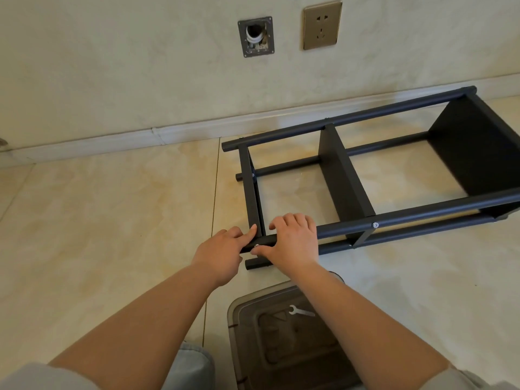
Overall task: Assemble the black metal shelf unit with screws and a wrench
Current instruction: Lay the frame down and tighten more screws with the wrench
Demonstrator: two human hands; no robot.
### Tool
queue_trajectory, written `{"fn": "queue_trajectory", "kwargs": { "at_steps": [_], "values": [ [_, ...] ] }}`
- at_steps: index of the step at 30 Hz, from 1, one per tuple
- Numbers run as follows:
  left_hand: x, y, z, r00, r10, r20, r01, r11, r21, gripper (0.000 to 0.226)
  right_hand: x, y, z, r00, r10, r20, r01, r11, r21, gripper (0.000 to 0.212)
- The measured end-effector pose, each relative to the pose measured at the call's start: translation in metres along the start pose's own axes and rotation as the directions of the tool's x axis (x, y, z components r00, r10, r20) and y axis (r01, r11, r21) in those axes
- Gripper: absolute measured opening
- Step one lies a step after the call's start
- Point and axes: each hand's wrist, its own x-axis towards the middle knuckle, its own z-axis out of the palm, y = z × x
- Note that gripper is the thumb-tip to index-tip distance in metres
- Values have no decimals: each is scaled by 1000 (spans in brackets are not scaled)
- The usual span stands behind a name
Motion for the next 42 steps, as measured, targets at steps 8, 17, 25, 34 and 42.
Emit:
{"fn": "queue_trajectory", "kwargs": {
  "at_steps": [8, 17, 25, 34, 42],
  "values": [
    [12, 8, -12, 997, -66, -33, 67, 997, 35, 55, 6, 4, 3, 991, -134, -18, 135, 990, 49, 40],
    [18, 17, -16, 985, -156, -71, 163, 982, 94, 49, -83, 23, 22, 758, -528, 383, 503, 847, 171, 30],
    [16, 19, -16, 984, -143, -109, 154, 983, 103, 48, -108, 34, 73, 670, 29, 742, 272, 920, -282, 28],
    [15, 19, -14, 982, -145, -121, 159, 980, 117, 50, -90, 61, 85, 803, 101, 588, 170, 906, -388, 42],
    [16, 19, -12, 983, -137, -119, 151, 982, 112, 50, -87, 62, 77, 750, 117, 651, 185, 908, -375, 27]
  ]
}}
